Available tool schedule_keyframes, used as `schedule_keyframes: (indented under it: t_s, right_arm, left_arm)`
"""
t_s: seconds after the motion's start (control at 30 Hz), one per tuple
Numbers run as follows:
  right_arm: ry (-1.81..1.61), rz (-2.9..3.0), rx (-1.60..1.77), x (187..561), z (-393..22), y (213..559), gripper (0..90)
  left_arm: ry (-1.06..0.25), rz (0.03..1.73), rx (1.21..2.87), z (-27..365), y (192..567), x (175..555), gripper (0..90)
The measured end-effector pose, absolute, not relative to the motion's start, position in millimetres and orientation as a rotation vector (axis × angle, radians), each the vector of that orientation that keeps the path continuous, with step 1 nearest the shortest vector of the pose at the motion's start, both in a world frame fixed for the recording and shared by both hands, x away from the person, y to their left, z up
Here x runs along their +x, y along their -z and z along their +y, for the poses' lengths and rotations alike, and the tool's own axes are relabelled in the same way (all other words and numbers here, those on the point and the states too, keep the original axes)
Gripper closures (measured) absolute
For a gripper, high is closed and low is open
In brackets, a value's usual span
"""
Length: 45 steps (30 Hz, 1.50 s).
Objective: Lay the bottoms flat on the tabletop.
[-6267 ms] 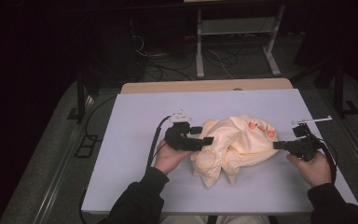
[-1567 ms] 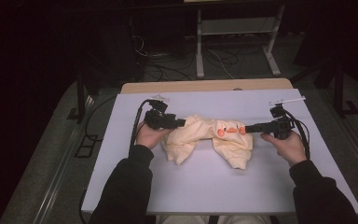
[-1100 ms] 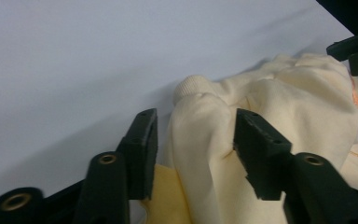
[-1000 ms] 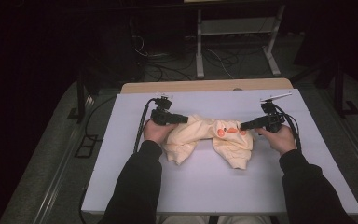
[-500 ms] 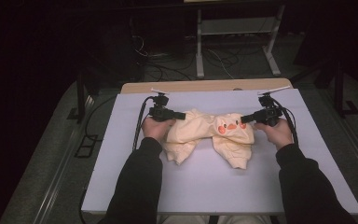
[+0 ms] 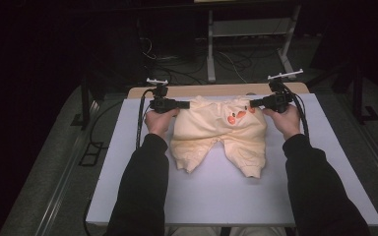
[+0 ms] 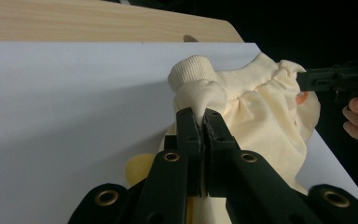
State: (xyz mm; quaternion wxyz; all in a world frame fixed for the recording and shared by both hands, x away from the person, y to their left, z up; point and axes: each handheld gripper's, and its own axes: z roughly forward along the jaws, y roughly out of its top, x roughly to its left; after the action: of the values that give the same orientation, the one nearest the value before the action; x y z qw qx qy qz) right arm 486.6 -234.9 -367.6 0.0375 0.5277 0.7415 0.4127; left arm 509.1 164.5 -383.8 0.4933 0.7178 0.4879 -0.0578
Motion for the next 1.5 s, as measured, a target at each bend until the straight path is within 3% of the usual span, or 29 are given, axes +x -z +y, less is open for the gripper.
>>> schedule_keyframes:
  t_s: [0.67,0.7,0.8,0.97,1.23,1.33,1.5]
  right_arm:
    - [-1.284,2.219,1.641,525.6,-222.2,358.1,83.0]
    - [-1.286,2.213,1.651,526.6,-222.4,360.4,80.6]
    - [-1.221,2.198,1.685,527.3,-222.6,369.6,61.7]
    - [-1.218,2.178,1.673,517.2,-232.2,385.4,45.1]
    - [-1.241,2.194,1.658,501.4,-245.1,399.8,18.6]
    - [-1.274,2.185,1.646,495.4,-248.6,400.2,14.2]
    - [-1.324,2.195,1.633,484.2,-252.1,402.6,13.3]
  left_arm:
    - [0.021,1.201,1.716,167.3,362.5,533.8,84.6]
    - [0.024,1.198,1.711,166.6,366.7,534.8,82.0]
    - [0.089,1.213,1.678,167.6,378.8,536.9,63.3]
    - [0.023,1.224,1.659,168.0,391.8,527.4,38.3]
    - [-0.04,1.148,1.719,162.7,401.4,512.1,13.7]
    - [-0.079,1.11,1.724,162.6,399.1,505.6,11.5]
    - [-0.075,1.099,1.774,162.6,397.0,497.3,0.0]
